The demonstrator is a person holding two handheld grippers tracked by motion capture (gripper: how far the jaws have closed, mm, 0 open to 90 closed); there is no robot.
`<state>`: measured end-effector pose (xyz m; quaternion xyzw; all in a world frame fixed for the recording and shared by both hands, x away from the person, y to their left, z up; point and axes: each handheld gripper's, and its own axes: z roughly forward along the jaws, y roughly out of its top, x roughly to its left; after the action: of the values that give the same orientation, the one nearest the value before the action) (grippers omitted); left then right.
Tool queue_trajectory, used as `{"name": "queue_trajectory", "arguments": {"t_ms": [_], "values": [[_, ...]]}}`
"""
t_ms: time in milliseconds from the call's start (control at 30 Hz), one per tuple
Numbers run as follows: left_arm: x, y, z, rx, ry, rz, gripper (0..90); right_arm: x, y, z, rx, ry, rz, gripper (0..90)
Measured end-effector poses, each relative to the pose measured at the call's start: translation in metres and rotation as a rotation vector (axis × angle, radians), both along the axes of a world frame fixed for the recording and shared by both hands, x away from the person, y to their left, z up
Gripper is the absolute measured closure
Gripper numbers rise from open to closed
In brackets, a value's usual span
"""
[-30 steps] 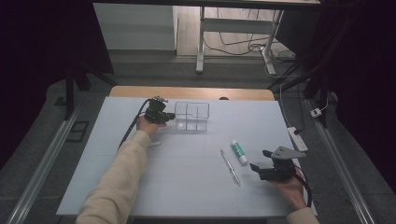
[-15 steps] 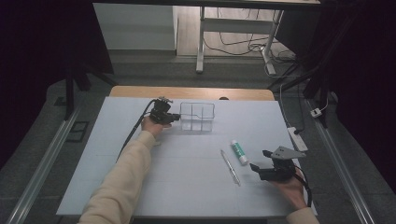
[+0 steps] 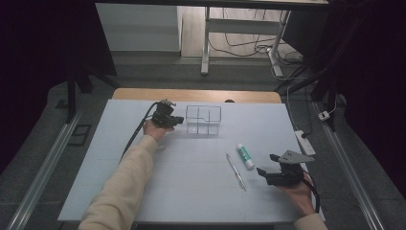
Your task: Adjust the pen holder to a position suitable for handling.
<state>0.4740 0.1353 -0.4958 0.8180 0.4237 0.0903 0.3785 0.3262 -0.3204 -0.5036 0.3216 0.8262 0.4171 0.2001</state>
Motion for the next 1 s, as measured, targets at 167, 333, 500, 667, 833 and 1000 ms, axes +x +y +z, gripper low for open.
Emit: {"name": "queue_trajectory", "arguments": {"t_ms": [167, 333, 500, 667, 833, 1000], "values": [[-0.022, 0.010, 0.009, 0.013, -0.045, -0.017, 89.0, -0.001, -0.001, 0.000, -0.005, -0.002, 0.002, 20.4], [-0.049, 0.021, 0.017, 0.019, -0.092, -0.041, 85.6, -0.001, 0.000, 0.001, -0.003, -0.008, 0.000, 20.7], [-0.076, 0.032, 0.024, -0.027, -0.125, -0.061, 71.6, -0.001, 0.000, 0.001, -0.006, -0.011, 0.001, 20.7], [-0.101, 0.040, 0.026, -0.058, -0.147, -0.052, 51.3, -0.001, 0.001, 0.000, -0.007, -0.012, 0.003, 20.7], [-0.123, 0.047, 0.028, -0.065, -0.165, -0.053, 41.7, -0.001, 0.001, 0.001, -0.014, -0.008, 0.001, 20.7], [-0.142, 0.055, 0.029, -0.051, -0.170, -0.047, 38.0, -0.001, 0.001, 0.001, -0.020, -0.015, 0.001, 20.3]]}}
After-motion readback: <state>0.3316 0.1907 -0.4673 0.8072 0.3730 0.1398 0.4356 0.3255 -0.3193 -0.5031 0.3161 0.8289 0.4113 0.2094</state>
